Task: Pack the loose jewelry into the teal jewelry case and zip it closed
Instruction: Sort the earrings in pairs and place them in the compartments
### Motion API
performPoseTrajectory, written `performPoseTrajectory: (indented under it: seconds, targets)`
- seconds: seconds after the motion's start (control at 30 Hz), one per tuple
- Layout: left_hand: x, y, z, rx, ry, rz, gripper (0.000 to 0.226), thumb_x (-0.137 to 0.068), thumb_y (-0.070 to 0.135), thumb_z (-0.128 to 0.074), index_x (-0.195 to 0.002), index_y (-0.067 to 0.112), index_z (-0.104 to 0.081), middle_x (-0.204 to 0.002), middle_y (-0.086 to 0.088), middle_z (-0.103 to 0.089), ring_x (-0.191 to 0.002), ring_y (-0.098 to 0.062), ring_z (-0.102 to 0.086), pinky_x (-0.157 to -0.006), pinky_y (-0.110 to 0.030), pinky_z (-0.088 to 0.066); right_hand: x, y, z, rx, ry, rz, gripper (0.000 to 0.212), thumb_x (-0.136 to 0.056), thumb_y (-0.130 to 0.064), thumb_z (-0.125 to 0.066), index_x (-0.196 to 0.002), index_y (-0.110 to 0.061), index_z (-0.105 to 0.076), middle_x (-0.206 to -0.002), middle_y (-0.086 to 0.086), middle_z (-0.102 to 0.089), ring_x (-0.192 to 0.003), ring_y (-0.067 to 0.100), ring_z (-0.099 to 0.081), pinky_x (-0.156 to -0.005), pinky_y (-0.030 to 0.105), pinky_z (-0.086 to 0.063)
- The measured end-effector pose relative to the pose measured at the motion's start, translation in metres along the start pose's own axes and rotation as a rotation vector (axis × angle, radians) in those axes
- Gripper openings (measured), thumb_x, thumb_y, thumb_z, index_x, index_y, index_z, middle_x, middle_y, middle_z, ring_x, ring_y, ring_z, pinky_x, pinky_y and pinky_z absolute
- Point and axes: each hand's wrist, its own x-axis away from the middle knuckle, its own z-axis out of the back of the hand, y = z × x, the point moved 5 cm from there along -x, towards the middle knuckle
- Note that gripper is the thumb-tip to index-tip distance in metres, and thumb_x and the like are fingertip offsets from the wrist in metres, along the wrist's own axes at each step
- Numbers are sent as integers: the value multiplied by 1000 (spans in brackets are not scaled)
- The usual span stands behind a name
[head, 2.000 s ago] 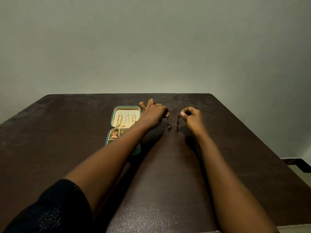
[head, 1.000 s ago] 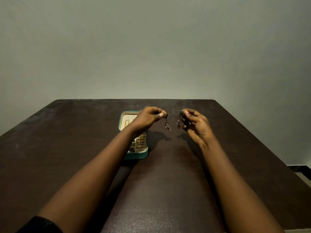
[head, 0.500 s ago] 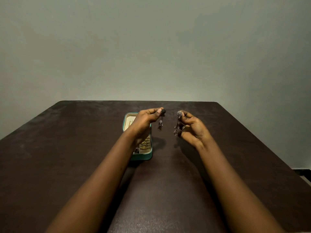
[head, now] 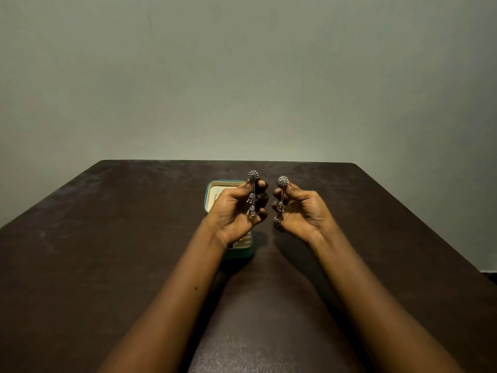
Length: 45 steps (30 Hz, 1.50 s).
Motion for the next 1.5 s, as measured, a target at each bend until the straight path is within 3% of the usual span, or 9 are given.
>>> performPoseTrajectory:
  seconds: [0.1, 0.23, 0.4, 0.63, 0.83, 1.0, 1.17, 1.4, 1.5]
  targets:
    - [0, -4, 1, 40, 7, 32, 19, -80, 17, -46, -72, 22, -62, -70, 9, -63, -55, -4, -53, -59, -22, -35, 0, 1, -1, 2, 16, -23, 10, -68, -14, -53, -75, -17, -60, -71, -4, -48, -63, 8, -39, -59, 24, -28]
    - [1, -8, 1, 47, 37, 79, 51, -94, 17, -35, -55, 17, -68, -65, 9, -61, -48, -4, -52, -60, -23, -29, 1, 1, -4, 19, -3, -52, 16, -87, -18, -44, -76, -18, -56, -71, -5, -46, -55, 8, -47, -61, 26, -31]
    - [3, -9, -2, 98, 58, 97, 52, -94, 17, -34, -56, 16, -69, -65, 8, -60, -51, -4, -52, -52, -18, -36, 1, 0, -8, -65, -15, -51, 8, -68, -19, -52, -75, -18, -56, -74, -6, -46, -62, 10, -43, -66, 30, -36]
    - [7, -9, -3, 131, 116, 112, 34, -94, 16, -36, -72, 21, -61, -70, 8, -59, -60, -5, -43, -60, -22, -34, 8, -4, -10, -88, 41, -43, 24, -92, -12, -40, -76, -19, -55, -74, -6, -45, -65, 10, -40, -60, 27, -30]
    - [10, -7, -5, 108, 131, 105, 33, -95, 16, -35, -73, 19, -59, -71, 6, -59, -61, -6, -45, -62, -23, -30, 8, -1, -11, -119, 60, -48, 25, -91, -12, -42, -75, -20, -59, -73, -6, -43, -65, 11, -32, -64, 25, -27]
    - [12, 2, 1, -82, 118, 66, 24, -93, 13, -39, -80, 17, -59, -71, 6, -67, -70, -9, -48, -65, -26, -33, 9, 0, -12, -41, 67, -60, 27, -93, -12, -41, -74, -23, -58, -74, -9, -47, -65, 8, -36, -64, 24, -25]
    - [18, 31, 10, -215, 190, -96, 25, -92, 5, -41, -81, 13, -62, -68, 7, -68, -67, -9, -47, -60, -21, -37, 7, 5, -15, -48, 29, -44, 42, -92, 0, -40, -62, -15, -66, -49, -6, -61, -61, 9, -44, -60, 20, -31]
    - [36, 52, 33, -648, 306, -272, 20, -90, 3, -50, -83, 14, -65, -77, 5, -66, -78, -10, -56, -72, -24, -43, 6, 17, -18, 380, -6, 7, 27, -90, 0, -45, -73, -16, -57, -46, -16, -60, -68, 3, -47, -66, 27, -25]
    - [40, 54, 44, -719, 342, -340, 16, -87, 0, -55, -82, 10, -66, -94, 2, -60, -87, -11, -55, -67, -13, -46, 7, 23, -23, 437, -38, 64, 25, -89, 5, -47, -73, -11, -59, -50, -14, -63, -64, 0, -56, -64, 22, -38]
